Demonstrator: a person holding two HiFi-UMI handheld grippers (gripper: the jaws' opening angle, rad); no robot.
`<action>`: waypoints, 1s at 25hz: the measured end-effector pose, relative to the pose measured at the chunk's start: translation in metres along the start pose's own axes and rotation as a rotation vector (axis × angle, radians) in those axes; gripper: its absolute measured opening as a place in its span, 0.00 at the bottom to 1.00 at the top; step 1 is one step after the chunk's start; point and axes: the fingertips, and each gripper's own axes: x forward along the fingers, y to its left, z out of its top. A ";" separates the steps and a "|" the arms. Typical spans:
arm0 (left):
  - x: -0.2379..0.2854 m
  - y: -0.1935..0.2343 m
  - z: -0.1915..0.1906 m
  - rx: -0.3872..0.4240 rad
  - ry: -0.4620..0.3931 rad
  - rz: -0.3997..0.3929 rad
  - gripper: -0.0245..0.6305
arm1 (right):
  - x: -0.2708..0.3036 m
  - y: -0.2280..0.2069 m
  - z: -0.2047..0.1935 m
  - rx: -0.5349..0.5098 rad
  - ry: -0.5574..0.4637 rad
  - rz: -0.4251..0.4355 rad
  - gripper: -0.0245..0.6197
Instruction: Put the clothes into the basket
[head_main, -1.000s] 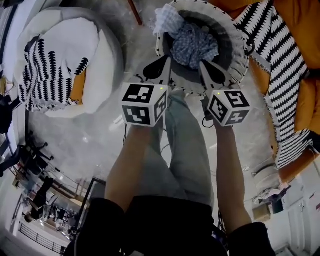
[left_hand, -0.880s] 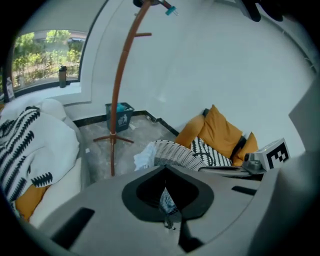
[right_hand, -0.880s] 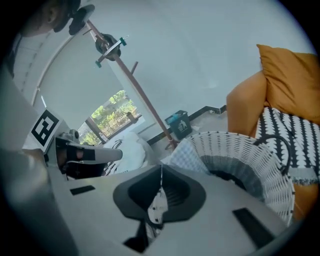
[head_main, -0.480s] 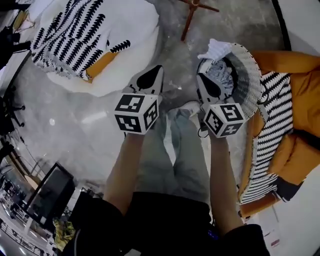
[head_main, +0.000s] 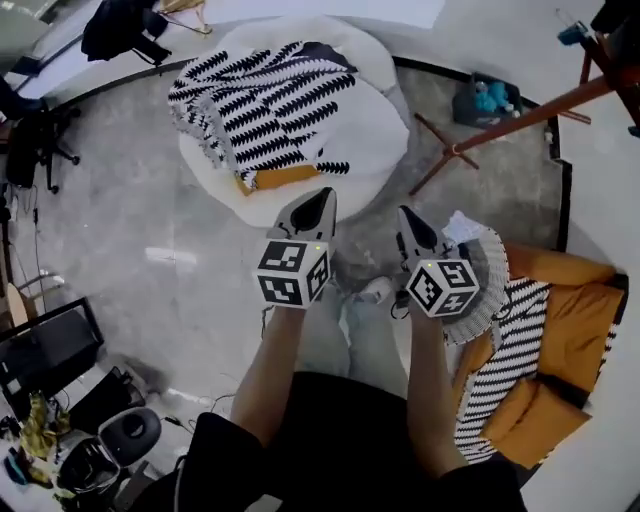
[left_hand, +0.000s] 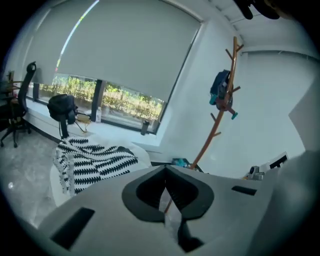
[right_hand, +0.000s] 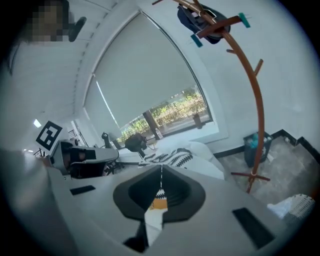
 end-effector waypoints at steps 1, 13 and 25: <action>-0.011 0.006 0.017 -0.003 -0.028 0.018 0.05 | 0.004 0.013 0.018 0.001 -0.021 0.018 0.06; -0.131 0.040 0.182 0.008 -0.335 0.133 0.05 | 0.014 0.163 0.188 -0.148 -0.229 0.182 0.06; -0.183 0.005 0.285 0.164 -0.529 0.045 0.05 | -0.027 0.225 0.280 -0.398 -0.392 0.144 0.06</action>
